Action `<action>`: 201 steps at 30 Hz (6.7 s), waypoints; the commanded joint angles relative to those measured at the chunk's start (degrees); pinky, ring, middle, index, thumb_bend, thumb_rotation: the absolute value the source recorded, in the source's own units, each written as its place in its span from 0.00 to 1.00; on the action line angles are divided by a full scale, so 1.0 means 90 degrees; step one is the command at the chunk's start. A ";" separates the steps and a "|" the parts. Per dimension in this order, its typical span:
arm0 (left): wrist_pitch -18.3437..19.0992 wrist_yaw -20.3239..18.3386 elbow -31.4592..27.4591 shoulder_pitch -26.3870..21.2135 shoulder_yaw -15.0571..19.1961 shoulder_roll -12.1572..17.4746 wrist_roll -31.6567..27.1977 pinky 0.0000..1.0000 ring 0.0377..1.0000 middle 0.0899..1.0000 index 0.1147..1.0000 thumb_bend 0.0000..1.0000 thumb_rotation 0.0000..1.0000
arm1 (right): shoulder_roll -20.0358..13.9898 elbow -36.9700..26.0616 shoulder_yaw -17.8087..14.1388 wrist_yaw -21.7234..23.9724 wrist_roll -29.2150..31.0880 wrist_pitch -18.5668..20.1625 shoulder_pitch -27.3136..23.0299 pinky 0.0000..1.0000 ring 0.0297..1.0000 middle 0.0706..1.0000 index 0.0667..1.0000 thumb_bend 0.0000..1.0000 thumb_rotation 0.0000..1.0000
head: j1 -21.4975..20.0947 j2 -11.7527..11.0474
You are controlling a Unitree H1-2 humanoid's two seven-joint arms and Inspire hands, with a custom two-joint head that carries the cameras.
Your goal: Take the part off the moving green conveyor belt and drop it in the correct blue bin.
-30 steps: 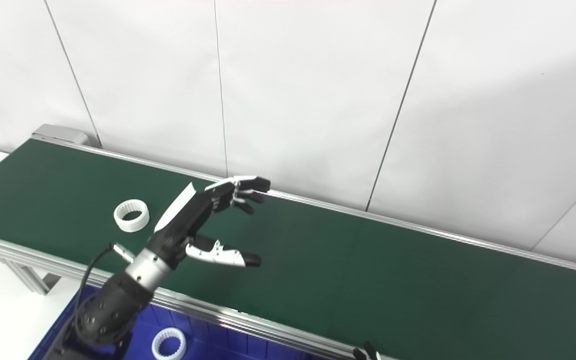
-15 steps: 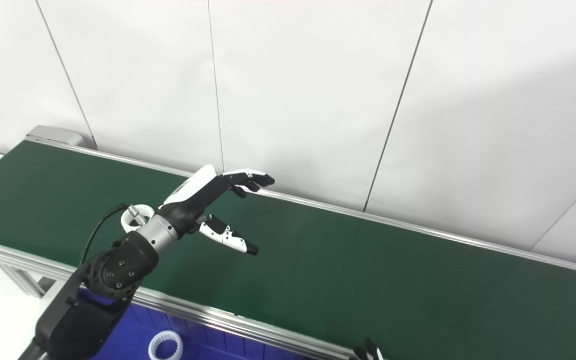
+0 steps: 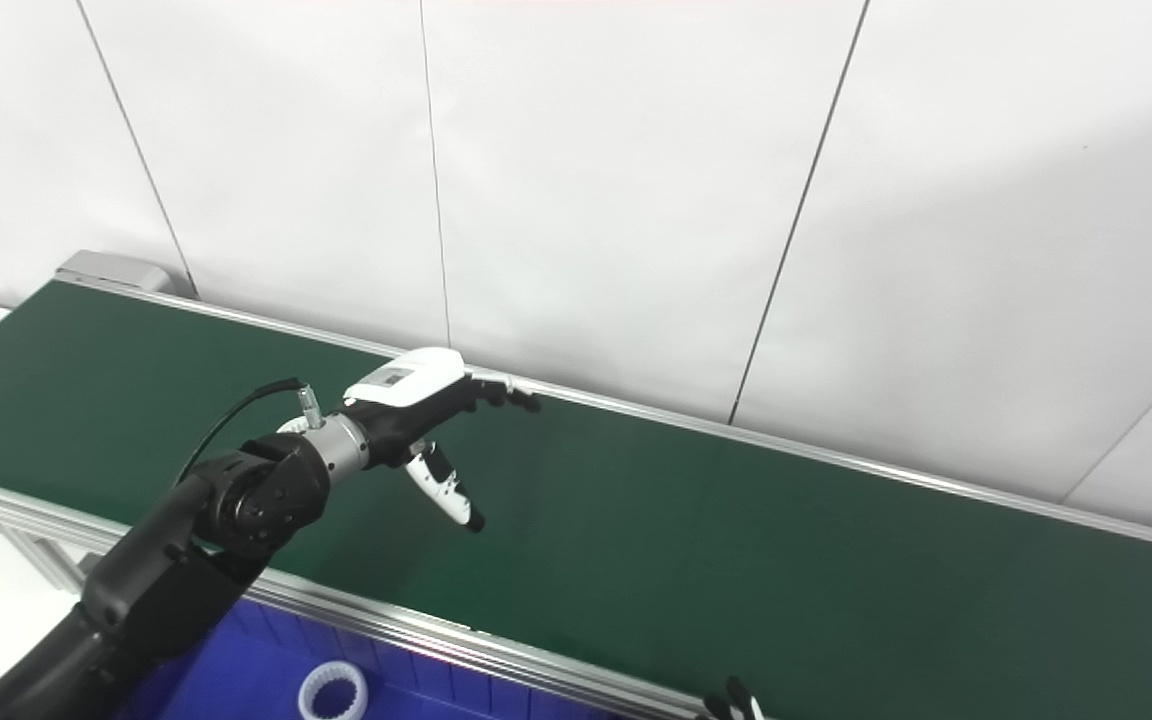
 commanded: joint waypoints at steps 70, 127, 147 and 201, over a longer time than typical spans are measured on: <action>-0.1094 0.1417 0.1761 -0.0237 -0.0493 0.0449 0.1197 0.67 0.71 0.74 0.69 0.86 0.00 | 0.0028 -0.0226 0.0035 0.0014 0.0002 -0.0364 0.0110 0.76 0.85 0.89 0.95 0.25 0.88 | -0.0078 0.0091; -0.0173 0.0701 -0.1535 0.1192 0.0349 0.0063 -0.0090 0.40 0.38 0.43 0.47 0.48 0.00 | -0.0046 -0.0332 -0.0033 0.0086 0.0070 -0.0357 0.0195 0.76 0.84 0.88 0.93 0.30 0.83 | -0.0224 0.0239; 0.1054 -0.0652 -0.3869 0.2271 0.0666 -0.0058 -0.0205 0.36 0.38 0.43 0.48 0.47 0.00 | -0.0229 -0.0841 -0.0081 0.0202 0.0228 -0.0261 0.0288 0.76 0.84 0.88 0.93 0.38 0.83 | -0.0276 0.1456; 0.1803 -0.0196 -0.3642 0.4294 0.0994 -0.0584 -0.1083 0.51 0.58 0.55 0.42 0.52 0.02 | -0.0404 -0.1955 -0.0365 0.0583 0.0503 0.0751 0.0438 0.74 0.82 0.85 0.91 0.49 0.78 | -0.0063 0.2450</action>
